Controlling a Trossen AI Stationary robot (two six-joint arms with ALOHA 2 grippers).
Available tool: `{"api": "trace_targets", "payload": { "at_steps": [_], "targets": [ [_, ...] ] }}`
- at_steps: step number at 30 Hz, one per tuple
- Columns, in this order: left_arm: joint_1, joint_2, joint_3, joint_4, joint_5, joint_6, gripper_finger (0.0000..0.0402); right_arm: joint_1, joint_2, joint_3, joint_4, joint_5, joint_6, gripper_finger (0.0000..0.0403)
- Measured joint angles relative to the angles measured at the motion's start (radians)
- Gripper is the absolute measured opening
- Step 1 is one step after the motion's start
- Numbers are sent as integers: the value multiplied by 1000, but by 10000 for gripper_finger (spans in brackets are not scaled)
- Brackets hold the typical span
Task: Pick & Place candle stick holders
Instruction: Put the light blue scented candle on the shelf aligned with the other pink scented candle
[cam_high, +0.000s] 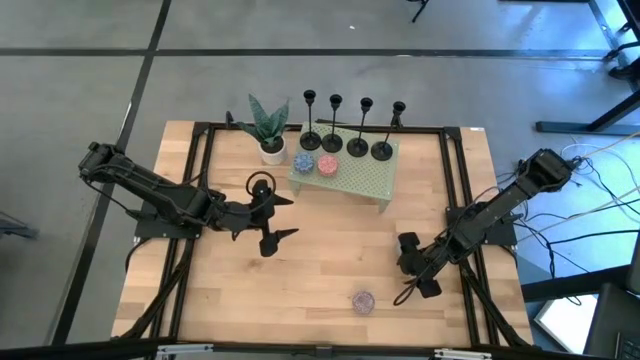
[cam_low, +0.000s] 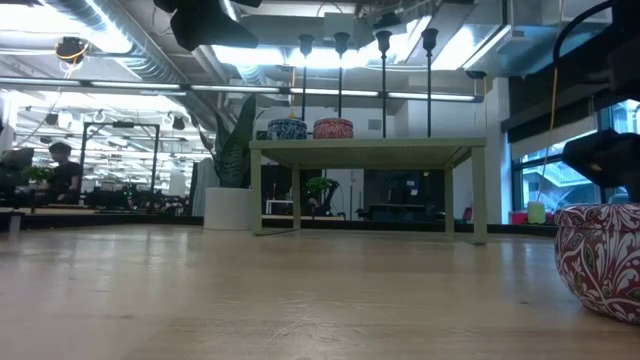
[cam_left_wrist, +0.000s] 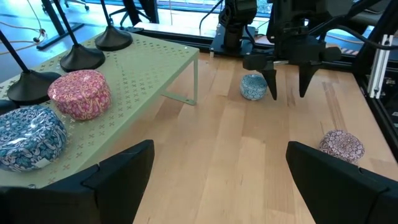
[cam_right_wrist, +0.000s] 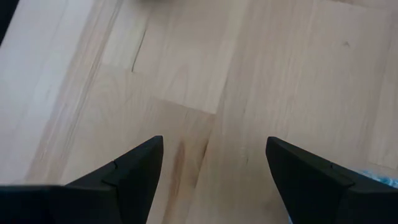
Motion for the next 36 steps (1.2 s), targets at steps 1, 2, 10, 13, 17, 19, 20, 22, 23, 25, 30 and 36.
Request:
{"api": "trace_targets", "payload": {
  "at_steps": [1, 2, 10, 13, 17, 19, 20, 22, 23, 25, 30, 36],
  "targets": [
    [0, 0, 0, 0, 0, 0, 363, 0, 0, 0, -1, 0, 9, 289],
    [0, 0, 0, 0, 0, 0, 363, 0, 0, 0, -1, 0, 10, 289],
    [0, 0, 0, 0, 0, 0, 363, 0, 0, 0, 7, 22, -27, 289],
    [0, 0, 0, 0, 0, 0, 363, 0, 0, 0, 9, 29, -29, 289],
    [0, 0, 0, 0, 0, 0, 363, 0, 0, 0, 11, 30, -28, 289],
    [0, 0, 0, 0, 0, 0, 363, 0, 0, 0, 11, 54, -28, 289],
    [0, 0, 0, 0, 0, 0, 363, 0, 0, 0, 12, 76, -29, 289],
    [0, 0, 0, 0, 0, 3, 363, 0, 0, 0, 14, 139, -46, 289],
    [0, 0, 0, 0, 0, 8, 363, 0, 0, 0, 13, 176, -52, 289],
    [0, 0, 0, 0, 0, 10, 363, -2, 0, 0, 18, 238, -54, 289],
    [0, 0, 0, 0, 0, 12, 363, -2, 0, 0, 13, 360, -55, 289],
    [0, 0, 0, -1, 0, 33, 363, -2, 0, 0, -51, 362, -76, 289]
  ]
}}
